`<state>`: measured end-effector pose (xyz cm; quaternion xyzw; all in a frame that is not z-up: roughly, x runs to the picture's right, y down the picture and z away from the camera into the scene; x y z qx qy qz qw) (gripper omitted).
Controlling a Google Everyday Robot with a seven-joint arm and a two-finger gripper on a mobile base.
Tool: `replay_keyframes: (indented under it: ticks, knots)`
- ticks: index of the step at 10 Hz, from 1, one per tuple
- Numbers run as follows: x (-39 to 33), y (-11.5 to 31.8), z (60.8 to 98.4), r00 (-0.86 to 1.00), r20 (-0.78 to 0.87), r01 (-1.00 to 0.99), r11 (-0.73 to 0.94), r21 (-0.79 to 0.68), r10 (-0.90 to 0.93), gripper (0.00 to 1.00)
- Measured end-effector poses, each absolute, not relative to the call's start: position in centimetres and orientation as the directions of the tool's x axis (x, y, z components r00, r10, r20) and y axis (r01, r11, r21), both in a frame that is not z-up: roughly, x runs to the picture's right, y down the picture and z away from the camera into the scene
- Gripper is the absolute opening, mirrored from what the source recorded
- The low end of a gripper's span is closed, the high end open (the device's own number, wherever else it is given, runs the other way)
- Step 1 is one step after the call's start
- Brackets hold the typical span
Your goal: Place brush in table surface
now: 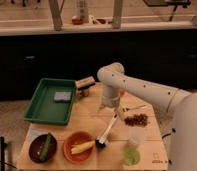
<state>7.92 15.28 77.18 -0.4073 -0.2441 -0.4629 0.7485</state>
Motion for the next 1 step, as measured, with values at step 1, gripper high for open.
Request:
replay_keyframes:
  ticks: [1]
  knots:
    - [7.92,15.28,77.18,0.452,0.743,0.892,0.24,-0.384,-0.494,0.8]
